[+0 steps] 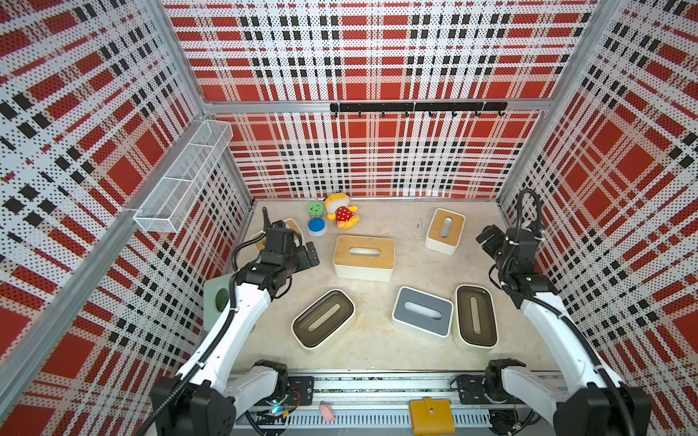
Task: Stack the tissue boxes
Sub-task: Move the tissue box to the center of the board.
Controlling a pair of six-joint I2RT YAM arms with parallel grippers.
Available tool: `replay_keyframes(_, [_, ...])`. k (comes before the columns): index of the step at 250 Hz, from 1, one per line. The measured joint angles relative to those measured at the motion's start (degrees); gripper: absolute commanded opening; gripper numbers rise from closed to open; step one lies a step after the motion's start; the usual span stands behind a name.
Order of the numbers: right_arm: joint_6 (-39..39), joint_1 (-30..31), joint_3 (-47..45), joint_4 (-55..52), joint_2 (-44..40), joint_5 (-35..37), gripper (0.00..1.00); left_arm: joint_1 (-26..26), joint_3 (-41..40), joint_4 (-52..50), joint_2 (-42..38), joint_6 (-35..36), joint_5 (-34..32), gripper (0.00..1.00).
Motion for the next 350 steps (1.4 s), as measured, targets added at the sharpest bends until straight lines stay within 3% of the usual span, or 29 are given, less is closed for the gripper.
replay_keyframes(71, [-2.95, 15.06, 5.73, -3.41, 13.16, -17.35, 1.00, -1.20, 12.33, -2.45, 20.20, 3.48, 10.78, 0.99])
replay_keyframes(153, [-3.10, 19.58, 12.33, -0.83, 31.54, -32.26, 1.00, -3.48, 23.89, -1.88, 36.63, 6.84, 18.95, 0.99])
replay_keyframes(235, [-2.78, 19.91, 15.91, 3.06, 38.80, -39.71, 1.00, -4.98, 25.68, -2.86, 40.79, 8.46, 21.29, 0.99])
replay_keyframes(350, [-3.69, 18.86, 16.02, 3.30, 39.67, -41.57, 1.00, -13.97, 25.68, -3.23, 40.89, 6.25, 19.65, 0.99])
